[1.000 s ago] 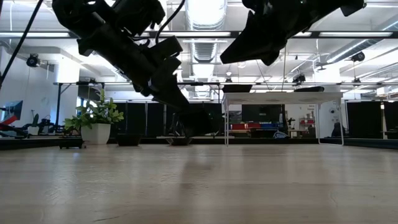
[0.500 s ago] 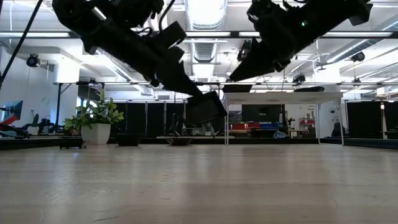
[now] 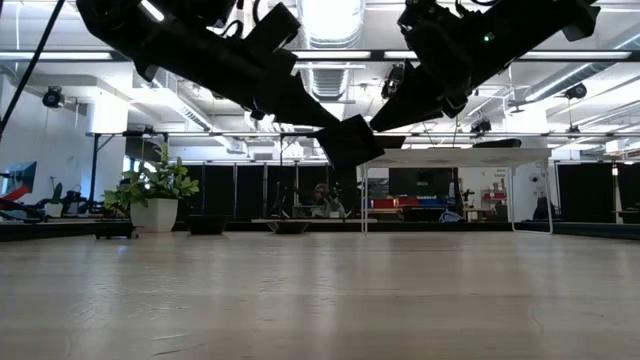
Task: Pick & Place Mini shaped plates
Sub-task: Stack the black square plate on top of the black square plate on the shelf, then stack the black distorted square plate on top of the black distorted square plate on the shelf
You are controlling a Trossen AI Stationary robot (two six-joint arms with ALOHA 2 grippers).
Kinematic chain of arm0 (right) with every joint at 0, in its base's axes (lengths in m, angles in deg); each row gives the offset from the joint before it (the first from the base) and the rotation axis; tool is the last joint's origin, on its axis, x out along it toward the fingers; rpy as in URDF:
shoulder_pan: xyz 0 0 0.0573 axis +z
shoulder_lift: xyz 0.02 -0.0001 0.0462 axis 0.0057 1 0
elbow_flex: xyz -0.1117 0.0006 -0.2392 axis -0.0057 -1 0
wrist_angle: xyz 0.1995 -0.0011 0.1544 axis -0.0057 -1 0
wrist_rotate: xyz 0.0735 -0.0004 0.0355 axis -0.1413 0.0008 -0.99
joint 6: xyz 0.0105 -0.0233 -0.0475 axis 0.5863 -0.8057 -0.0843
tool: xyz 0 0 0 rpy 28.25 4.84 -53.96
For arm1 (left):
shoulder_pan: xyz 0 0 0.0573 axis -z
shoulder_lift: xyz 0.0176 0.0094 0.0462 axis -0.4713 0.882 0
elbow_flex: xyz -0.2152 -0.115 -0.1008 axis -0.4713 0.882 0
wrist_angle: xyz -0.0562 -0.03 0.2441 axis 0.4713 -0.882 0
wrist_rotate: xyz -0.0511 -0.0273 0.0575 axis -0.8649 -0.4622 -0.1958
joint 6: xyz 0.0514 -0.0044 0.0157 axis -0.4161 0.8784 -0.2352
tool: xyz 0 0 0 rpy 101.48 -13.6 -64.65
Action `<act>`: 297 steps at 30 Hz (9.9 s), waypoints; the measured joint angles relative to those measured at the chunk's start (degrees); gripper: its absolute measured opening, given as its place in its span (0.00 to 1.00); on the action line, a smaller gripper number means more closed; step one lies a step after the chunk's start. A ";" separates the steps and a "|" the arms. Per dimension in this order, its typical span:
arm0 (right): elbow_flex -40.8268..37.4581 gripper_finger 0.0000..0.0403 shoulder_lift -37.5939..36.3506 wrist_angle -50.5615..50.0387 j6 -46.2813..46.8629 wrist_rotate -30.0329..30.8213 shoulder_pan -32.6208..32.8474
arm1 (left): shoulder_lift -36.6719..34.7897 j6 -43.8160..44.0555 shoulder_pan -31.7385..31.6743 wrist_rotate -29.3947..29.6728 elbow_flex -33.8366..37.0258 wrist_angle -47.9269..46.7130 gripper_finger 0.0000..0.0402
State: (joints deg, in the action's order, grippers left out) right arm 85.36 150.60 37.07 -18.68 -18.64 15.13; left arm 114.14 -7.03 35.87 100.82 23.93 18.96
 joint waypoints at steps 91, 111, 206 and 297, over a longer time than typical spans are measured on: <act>-0.02 0.02 -0.02 0.04 0.42 0.00 0.00 | 0.00 -1.96 1.74 -0.03 0.01 3.20 0.00; -0.02 0.02 -0.02 0.07 0.39 -0.02 0.00 | 0.00 -2.36 1.72 -0.01 0.03 3.20 0.00; 0.00 0.02 -32.88 -25.83 16.72 -20.91 -51.57 | -19.39 -0.40 6.77 2.20 0.80 -20.40 0.20; -3.60 0.18 -37.99 -25.77 12.17 -30.14 -35.20 | -19.41 0.54 7.84 2.16 0.78 -26.83 0.20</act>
State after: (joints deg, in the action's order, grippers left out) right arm 81.75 112.61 11.30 -6.51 -48.77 -20.07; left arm 94.73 -6.49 43.72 102.98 24.71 -7.87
